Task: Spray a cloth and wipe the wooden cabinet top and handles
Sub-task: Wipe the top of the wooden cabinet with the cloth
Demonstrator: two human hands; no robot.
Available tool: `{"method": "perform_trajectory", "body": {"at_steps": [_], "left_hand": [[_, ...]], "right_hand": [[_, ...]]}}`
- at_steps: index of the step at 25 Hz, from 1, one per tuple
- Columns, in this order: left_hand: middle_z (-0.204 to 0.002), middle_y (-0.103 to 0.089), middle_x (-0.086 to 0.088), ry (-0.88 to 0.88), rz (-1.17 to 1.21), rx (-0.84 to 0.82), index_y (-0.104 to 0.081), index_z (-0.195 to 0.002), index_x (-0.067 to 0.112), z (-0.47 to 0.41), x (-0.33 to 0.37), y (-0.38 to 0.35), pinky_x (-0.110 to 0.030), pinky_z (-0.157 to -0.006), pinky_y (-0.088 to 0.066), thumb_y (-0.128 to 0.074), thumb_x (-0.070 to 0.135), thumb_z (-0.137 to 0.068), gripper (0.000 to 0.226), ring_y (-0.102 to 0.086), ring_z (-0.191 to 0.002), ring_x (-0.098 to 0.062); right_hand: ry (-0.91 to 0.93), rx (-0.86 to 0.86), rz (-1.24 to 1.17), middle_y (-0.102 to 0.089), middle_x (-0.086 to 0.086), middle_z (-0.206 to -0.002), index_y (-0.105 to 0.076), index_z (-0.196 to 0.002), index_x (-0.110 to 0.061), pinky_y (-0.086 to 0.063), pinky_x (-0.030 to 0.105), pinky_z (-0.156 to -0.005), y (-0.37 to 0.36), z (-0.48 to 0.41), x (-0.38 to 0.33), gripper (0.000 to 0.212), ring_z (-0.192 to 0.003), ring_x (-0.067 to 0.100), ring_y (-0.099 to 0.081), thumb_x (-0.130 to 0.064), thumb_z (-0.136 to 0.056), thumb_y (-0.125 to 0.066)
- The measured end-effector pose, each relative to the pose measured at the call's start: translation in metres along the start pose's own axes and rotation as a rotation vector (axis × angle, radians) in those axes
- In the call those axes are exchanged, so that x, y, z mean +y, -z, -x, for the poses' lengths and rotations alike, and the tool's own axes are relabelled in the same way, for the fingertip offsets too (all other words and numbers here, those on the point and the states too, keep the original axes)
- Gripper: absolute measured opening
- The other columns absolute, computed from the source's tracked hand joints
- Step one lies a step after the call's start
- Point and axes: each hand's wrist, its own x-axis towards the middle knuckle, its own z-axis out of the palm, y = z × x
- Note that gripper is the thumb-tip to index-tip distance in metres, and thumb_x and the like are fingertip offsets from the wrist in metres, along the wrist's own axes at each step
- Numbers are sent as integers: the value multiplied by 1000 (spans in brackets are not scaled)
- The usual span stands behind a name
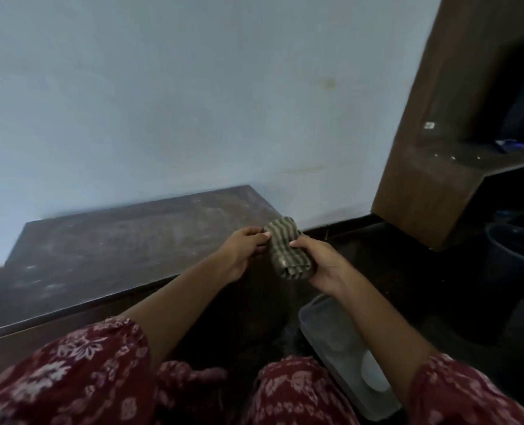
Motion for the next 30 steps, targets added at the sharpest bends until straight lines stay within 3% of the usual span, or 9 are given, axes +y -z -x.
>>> {"method": "perform_trajectory", "body": {"at_steps": [5, 8, 10, 13, 17, 20, 23, 27, 30], "left_hand": [[-82, -57, -5, -61, 93, 158, -46, -125, 0, 37, 7, 105, -14, -53, -48, -55, 4, -90, 36, -54, -67, -11], [-84, -57, -7, -113, 53, 315, -48, -126, -4, 50, 8, 172, -12, -55, -49, -55, 1, -89, 39, -55, -68, -12], [-81, -58, -5, -132, -40, 416, -50, -127, -2, 57, 11, 219, -7, -49, -46, -53, -2, -89, 38, -53, -65, -10], [-98, -64, -9, -132, -332, 629, -57, -124, 4, 72, 10, 287, -11, -55, -45, -50, -2, -90, 35, -56, -71, -14], [-117, -68, -9, -100, -614, 1006, -62, -120, 12, 92, -12, 363, -26, -97, -43, -46, -4, -88, 40, -61, -110, -21], [-132, -58, -12, -38, -759, 885, -52, -132, 14, 86, -27, 394, -24, -102, -37, -38, -15, -84, 58, -53, -122, -23], [-141, -50, -12, -59, -954, 786, -45, -138, 18, 79, -37, 416, -29, -103, -37, -36, -17, -80, 68, -48, -127, -26], [-147, -42, -9, -90, -1109, 803, -38, -142, 21, 70, -43, 435, -36, -104, -37, -36, -11, -87, 64, -41, -134, -25], [-151, -36, -9, -84, -1167, 813, -31, -145, 17, 58, -42, 442, -37, -111, -27, -36, -5, -90, 58, -31, -141, -23]], "right_hand": [[-107, -223, -62, -72, 10, -78, -63, -99, -4, -57, 31, -66, -105, -21, 27, 26, -67, 20, -70, -19, -95, -42], [-113, -303, -3, -72, 12, -73, -58, -105, -2, -59, 28, -54, -174, -51, 52, 20, -59, 19, -71, -9, -95, -43], [-105, -339, 125, -73, 7, -65, -59, -105, -5, -58, 26, -51, -215, -70, 64, 18, -54, 16, -69, -4, -92, -47], [-43, -388, 334, -70, 8, -84, -59, -117, -5, -56, 25, -60, -266, -94, 79, 29, -63, 13, -67, -3, -89, -53], [412, -610, 960, -66, 12, -119, -53, -129, -16, -48, 27, -80, -323, -116, 106, 42, -98, 24, -65, -7, -88, -56], [1090, -803, 1561, -64, -7, -126, -49, -130, -38, -56, 33, -77, -350, -113, 133, 49, -100, 23, -66, -9, -90, -47], [1693, -922, 1597, -70, -13, -114, -65, -114, -37, -55, 23, -63, -351, -110, 149, 39, -92, 14, -69, -16, -89, -44], [1756, -1238, 1514, -70, -11, -116, -66, -113, -32, -56, 24, -61, -351, -128, 155, 31, -98, 15, -69, -18, -90, -50], [1691, -1143, 1619, -71, -8, -114, -67, -111, -28, -58, 28, -61, -370, -157, 150, 37, -92, 20, -69, -15, -87, -42]]}}
